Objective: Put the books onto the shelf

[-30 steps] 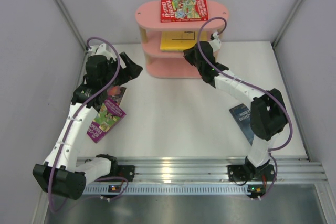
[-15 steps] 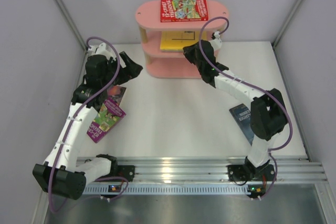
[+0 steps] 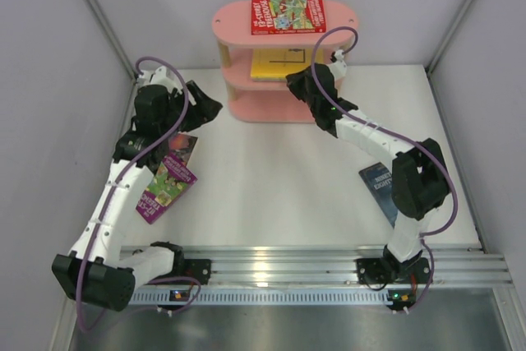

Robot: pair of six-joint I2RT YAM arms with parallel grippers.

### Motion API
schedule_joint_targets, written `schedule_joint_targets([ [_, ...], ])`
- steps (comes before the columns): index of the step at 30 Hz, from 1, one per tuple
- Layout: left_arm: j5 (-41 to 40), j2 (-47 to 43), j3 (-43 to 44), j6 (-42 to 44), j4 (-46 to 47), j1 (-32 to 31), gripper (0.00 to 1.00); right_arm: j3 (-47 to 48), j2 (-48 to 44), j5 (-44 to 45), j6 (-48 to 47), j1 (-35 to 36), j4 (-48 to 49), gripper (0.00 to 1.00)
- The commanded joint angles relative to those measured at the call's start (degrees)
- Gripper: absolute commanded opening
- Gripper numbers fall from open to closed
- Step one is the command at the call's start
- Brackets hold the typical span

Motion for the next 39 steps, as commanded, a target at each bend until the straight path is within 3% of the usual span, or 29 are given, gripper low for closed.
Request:
schedule_joint_targets([
  [1,1.67,1.21,0.61,-0.24,5.47,0.43,0.7,1.89,-3.45,-0.91,-0.92,-0.34,-3.17,0.0],
  [4,3.87,3.31,1.93,-1.64,7.4,0.43,0.43,0.68,-6.08,-2.93,0.57,-2.18,-7.14,0.0],
  [5,4.83,4.1,2.63,-2.6,8.11,0.43,0.29,0.23,-6.53,-3.81,0.93,-2.89,-7.33,0.0],
  [6,5.63,5.67,2.98,-3.22,8.81,0.43,0.24,-0.38,-6.97,-4.69,1.54,-3.59,-7.33,0.0],
  [8,8.18,8.4,3.78,-5.5,11.36,0.34,0.0,-1.35,-8.03,-7.24,1.55,-5.61,-7.33,0.0],
  [17,15.99,21.49,9.14,-13.15,21.21,0.34,0.0,-4.78,-10.58,-14.89,0.93,-12.12,-7.42,0.0],
  [23,15.83,27.65,13.71,-14.74,24.02,0.26,0.0,-6.45,-12.16,-17.26,0.06,-13.44,-6.8,0.0],
  [39,16.79,35.66,14.68,-18.43,32.8,0.08,0.0,-7.59,-12.16,-19.2,-0.21,-15.02,-4.17,0.0],
])
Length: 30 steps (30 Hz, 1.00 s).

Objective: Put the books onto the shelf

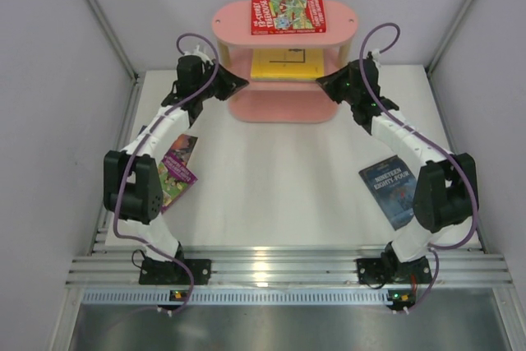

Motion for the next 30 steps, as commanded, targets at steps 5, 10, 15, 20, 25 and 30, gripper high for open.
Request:
schedule_joint_targets([
  [5,1.61,2.42,2.53,-2.31,8.84,-0.12,0.0,-0.86,-2.98,-0.34,-0.76,-1.25,3.68,0.0],
  [10,1.96,3.57,2.53,-2.66,9.81,-0.38,0.0,-1.04,-2.81,0.1,-0.93,-1.61,3.77,0.0],
  [15,2.4,4.27,2.53,-2.92,11.31,-0.47,0.0,-1.22,-2.81,0.1,-1.02,-1.96,4.56,0.0],
  [20,2.14,5.06,2.88,-3.1,11.83,-0.65,0.0,-0.87,-2.19,0.02,-1.11,-2.13,5.09,0.0],
  [25,2.05,5.68,2.79,-3.1,11.92,-0.73,0.0,-1.04,-2.02,0.02,-1.11,-2.4,5.61,0.0],
  [30,1.87,6.03,2.88,-3.1,12.36,-0.82,0.0,-0.78,-1.75,0.02,-1.2,-2.48,5.96,0.0],
])
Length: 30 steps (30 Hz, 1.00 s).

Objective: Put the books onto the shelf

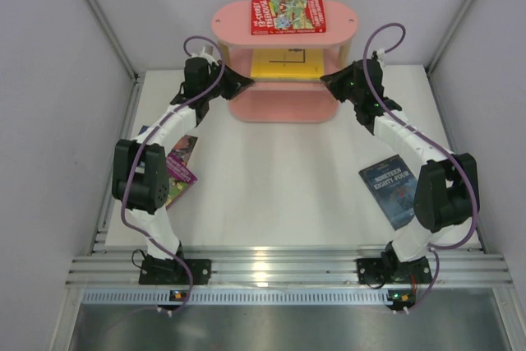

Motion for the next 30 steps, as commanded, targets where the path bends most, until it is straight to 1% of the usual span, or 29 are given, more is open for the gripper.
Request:
schedule_joint_targets([
  [1,0.38,-0.07,2.22,0.29,4.58,-0.25,0.0,0.4,-1.56,0.23,-1.05,-0.98,3.69,0.0],
  [30,-0.23,0.46,2.66,0.11,5.02,-0.96,0.0,0.84,0.11,0.32,-1.13,-1.59,3.87,0.0],
])
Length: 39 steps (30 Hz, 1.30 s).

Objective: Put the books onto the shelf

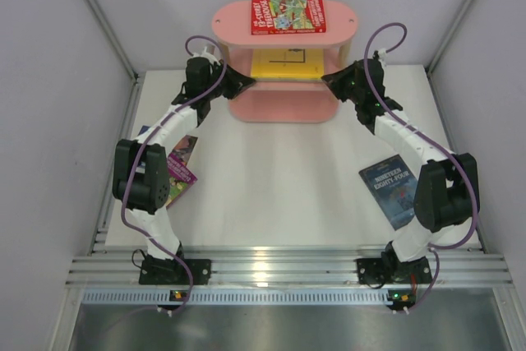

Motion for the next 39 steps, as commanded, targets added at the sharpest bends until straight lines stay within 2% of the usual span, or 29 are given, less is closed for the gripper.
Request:
schedule_joint_targets([
  [1,-0.12,0.18,2.64,0.22,4.36,-0.19,0.0,0.82,0.16,0.24,-0.76,-1.09,3.58,0.0],
  [39,-1.0,1.05,3.69,0.4,3.93,-0.98,0.0,1.0,1.21,-0.47,-0.59,-1.71,4.55,0.0],
])
